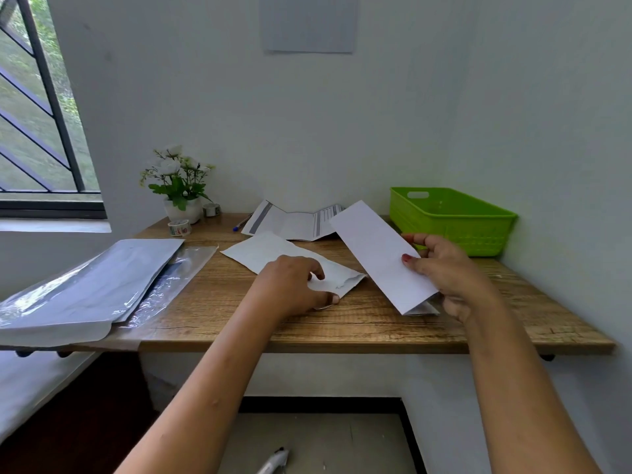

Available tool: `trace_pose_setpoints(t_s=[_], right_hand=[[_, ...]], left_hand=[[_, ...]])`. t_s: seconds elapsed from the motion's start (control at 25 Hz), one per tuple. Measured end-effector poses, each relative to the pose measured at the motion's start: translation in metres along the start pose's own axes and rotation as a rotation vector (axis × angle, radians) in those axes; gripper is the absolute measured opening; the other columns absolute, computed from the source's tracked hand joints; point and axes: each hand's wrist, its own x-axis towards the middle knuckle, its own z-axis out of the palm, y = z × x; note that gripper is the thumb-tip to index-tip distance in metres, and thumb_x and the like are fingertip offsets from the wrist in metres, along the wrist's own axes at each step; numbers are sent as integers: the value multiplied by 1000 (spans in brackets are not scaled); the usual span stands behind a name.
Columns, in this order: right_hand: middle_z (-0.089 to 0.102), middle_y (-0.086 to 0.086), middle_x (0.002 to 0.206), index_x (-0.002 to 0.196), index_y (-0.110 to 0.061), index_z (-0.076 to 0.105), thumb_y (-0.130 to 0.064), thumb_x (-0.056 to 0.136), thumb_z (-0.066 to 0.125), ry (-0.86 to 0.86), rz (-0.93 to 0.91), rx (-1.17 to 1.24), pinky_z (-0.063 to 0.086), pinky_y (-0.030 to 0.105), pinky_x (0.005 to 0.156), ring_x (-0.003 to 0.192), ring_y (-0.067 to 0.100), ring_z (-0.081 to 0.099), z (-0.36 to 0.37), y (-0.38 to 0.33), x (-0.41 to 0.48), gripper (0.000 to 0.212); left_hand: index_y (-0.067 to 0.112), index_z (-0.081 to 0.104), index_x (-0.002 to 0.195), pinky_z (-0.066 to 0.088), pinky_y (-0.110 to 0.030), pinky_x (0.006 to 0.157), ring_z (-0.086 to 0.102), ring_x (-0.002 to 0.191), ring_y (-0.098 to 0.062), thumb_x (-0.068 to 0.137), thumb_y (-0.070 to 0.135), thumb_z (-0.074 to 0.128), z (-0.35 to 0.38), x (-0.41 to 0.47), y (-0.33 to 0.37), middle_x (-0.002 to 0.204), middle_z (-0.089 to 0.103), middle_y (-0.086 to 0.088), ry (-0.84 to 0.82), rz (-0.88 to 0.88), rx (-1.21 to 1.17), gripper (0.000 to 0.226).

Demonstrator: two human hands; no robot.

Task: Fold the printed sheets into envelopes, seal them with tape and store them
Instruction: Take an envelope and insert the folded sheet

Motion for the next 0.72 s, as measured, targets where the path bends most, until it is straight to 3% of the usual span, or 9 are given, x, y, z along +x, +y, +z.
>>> trace_pose_setpoints(t_s=[0.12,0.28,0.44,0.56,0.64,0.72], right_hand=[[61,3,95,129,-25,53,4,90,54,-79,-22,-158,45,27,60,82,18,60,-8,0,-1,48],[63,7,115,113,-27,64,4,91,53,-189,12,-337,46,27,65,82,18,60,-23,-2,-1,40],[60,4,105,105,-30,66,-3,90,59,-294,65,-540,44,27,69,83,17,58,-32,-3,-1,32],[60,2,101,99,-25,66,-27,86,68,-301,120,-739,44,27,70,85,13,56,-22,-10,-4,14],[60,2,118,107,-24,63,-49,77,70,-257,131,-935,46,32,86,104,18,56,-6,-15,-4,40],[50,1,135,126,-29,52,-60,72,69,-284,122,-1114,41,33,91,120,21,48,15,-20,-9,64]], left_hand=[[33,56,120,44,-29,88,55,109,-17,81,54,58,4,-1,1,122,61,5,72,52,55,44],[32,61,114,45,-30,84,58,102,-17,89,54,47,5,-1,1,115,65,3,106,80,76,37],[26,64,110,40,-25,79,58,100,-14,90,52,48,-1,2,2,112,66,4,72,87,90,37],[26,64,107,39,-24,78,57,100,-15,87,48,54,0,2,3,111,65,5,67,82,110,32],[25,64,105,41,-24,76,56,97,-15,85,46,55,2,3,4,109,65,3,87,86,128,30],[23,63,106,41,-24,75,56,96,-15,83,51,56,1,3,6,108,64,3,65,93,150,36]])
